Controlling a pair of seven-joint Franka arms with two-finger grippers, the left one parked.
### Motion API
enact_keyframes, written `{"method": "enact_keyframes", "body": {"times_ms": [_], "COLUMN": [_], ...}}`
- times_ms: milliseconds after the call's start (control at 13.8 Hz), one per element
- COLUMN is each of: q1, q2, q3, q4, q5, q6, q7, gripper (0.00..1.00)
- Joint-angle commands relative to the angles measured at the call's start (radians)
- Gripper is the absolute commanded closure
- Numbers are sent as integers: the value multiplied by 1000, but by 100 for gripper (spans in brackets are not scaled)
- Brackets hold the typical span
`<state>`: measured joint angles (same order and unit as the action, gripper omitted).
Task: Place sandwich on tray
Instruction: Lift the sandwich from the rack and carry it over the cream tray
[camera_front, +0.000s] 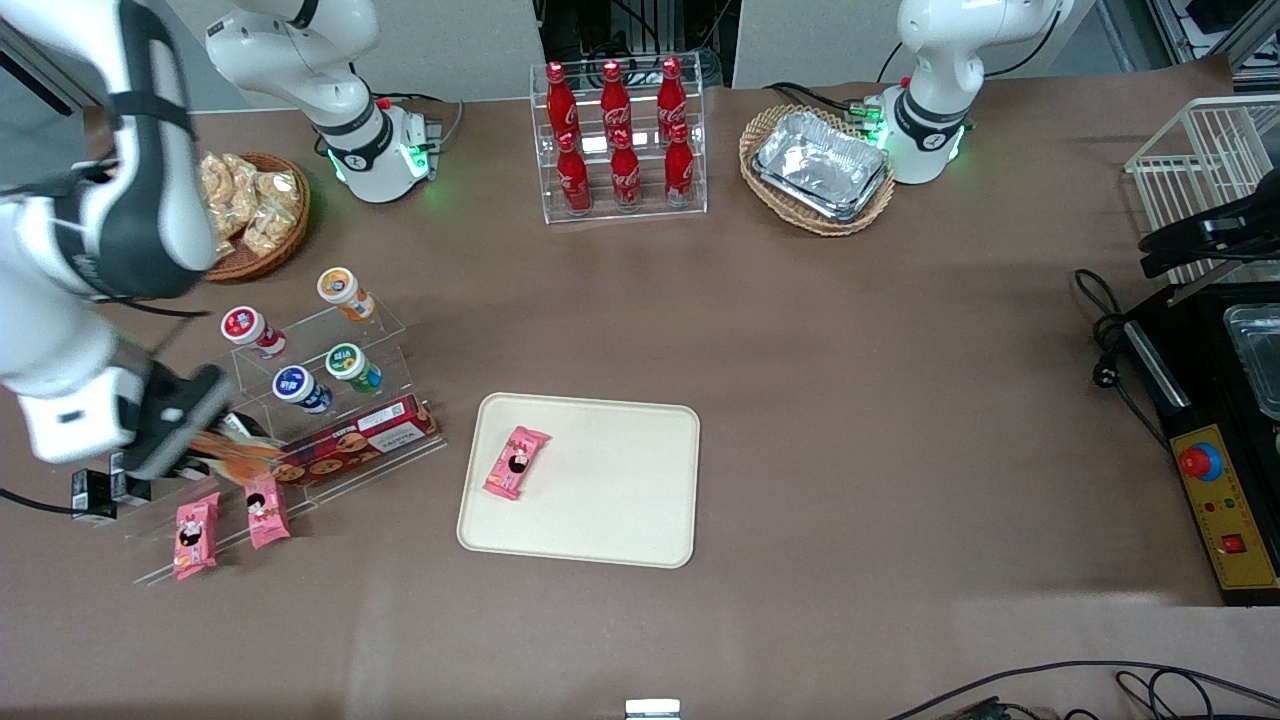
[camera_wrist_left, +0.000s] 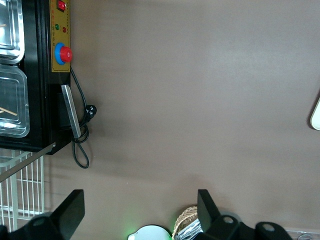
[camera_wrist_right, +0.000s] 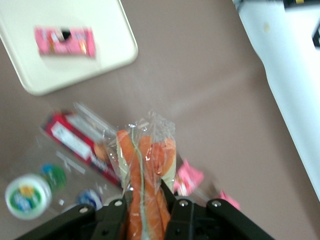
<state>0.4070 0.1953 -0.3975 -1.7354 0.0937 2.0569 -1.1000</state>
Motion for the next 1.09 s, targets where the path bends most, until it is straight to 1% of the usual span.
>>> {"method": "enact_keyframes", "body": {"times_ms": [0, 217, 362, 507, 579, 868, 1013], "q1": [113, 206, 263, 324, 328, 328, 332], "q2": [171, 269, 318, 351, 371, 441, 484], "q3": [-11, -11, -9, 11, 32, 112, 117], "q4": [184, 282, 310, 316, 323, 330, 329], "q5": [133, 136, 143, 144, 144, 141, 114], "q6": [-26, -11, 21, 67, 97, 167, 202], "q7": [89, 130, 143, 158, 184, 190, 166], "gripper": [94, 94, 94, 94, 94, 94, 94]}}
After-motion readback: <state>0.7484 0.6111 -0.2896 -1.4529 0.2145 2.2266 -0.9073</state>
